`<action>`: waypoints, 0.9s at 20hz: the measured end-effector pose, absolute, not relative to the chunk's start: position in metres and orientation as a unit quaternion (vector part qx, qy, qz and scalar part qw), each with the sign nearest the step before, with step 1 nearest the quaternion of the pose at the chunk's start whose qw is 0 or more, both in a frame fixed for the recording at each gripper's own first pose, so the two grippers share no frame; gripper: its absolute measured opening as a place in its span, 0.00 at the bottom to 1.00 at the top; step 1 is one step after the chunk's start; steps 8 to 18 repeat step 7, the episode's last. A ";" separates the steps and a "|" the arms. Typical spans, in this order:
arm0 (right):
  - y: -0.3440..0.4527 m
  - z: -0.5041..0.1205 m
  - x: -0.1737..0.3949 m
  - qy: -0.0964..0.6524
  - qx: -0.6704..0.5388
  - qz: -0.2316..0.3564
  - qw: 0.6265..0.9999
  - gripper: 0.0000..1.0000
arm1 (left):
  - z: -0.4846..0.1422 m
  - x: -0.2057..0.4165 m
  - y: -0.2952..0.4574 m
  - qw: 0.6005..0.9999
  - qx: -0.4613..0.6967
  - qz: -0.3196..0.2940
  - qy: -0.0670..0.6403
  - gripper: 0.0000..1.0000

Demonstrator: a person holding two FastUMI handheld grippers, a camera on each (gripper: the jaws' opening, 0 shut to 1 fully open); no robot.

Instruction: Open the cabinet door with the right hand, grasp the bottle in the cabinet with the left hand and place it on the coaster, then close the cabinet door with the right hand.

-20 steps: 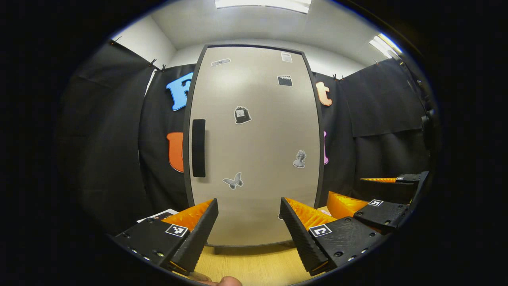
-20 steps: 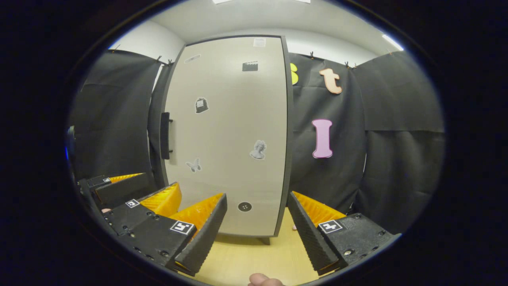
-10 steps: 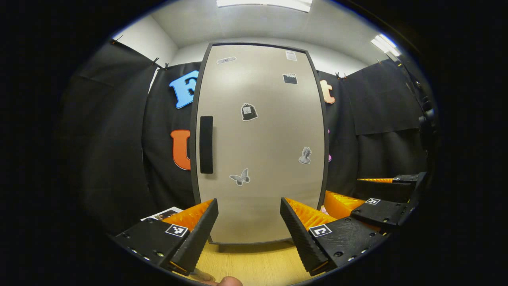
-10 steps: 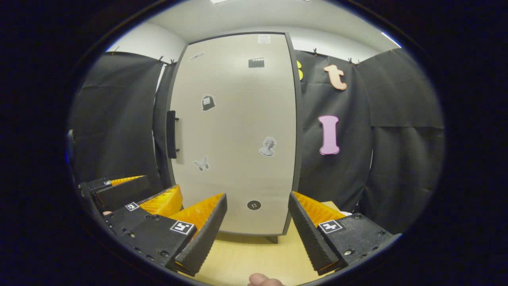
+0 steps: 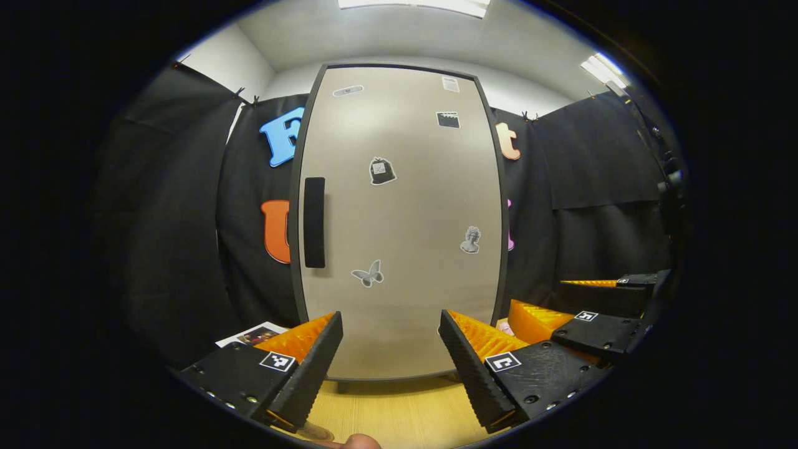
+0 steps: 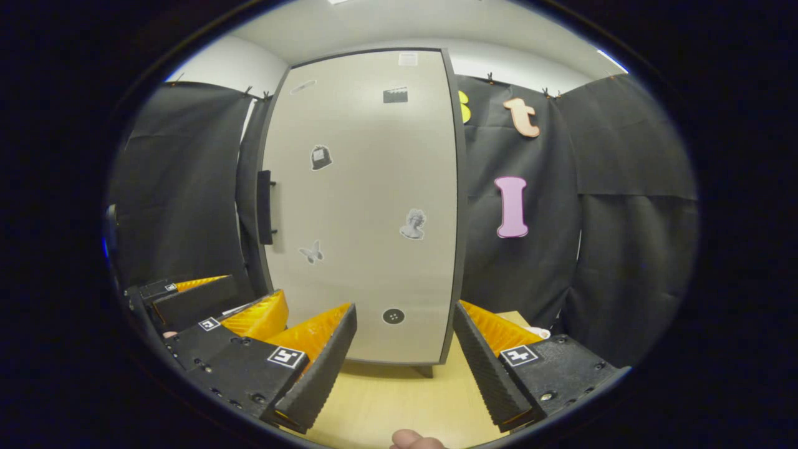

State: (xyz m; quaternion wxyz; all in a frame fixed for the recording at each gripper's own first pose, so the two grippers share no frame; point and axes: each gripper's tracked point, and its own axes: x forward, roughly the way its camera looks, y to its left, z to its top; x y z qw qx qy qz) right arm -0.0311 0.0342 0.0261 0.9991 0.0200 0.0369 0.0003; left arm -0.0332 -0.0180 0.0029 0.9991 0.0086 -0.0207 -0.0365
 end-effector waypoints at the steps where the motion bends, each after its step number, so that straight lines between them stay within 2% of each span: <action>1: 0.034 0.026 -0.032 0.038 0.021 -0.001 0.999 0.99 | 0.003 -0.034 -0.018 0.999 0.009 -0.039 -0.021 0.95; 2: 0.034 0.026 -0.032 0.038 0.021 -0.002 0.999 0.96 | 0.006 -0.034 -0.019 0.999 0.010 -0.039 -0.023 0.95; 3: 0.035 0.029 -0.033 0.036 0.020 -0.003 0.999 0.99 | 0.007 -0.034 -0.017 0.999 0.010 -0.039 -0.026 0.95; 18: 0.042 0.034 -0.032 0.028 0.012 -0.002 1.000 0.99 | 0.010 -0.035 -0.010 0.999 0.011 -0.036 -0.033 0.95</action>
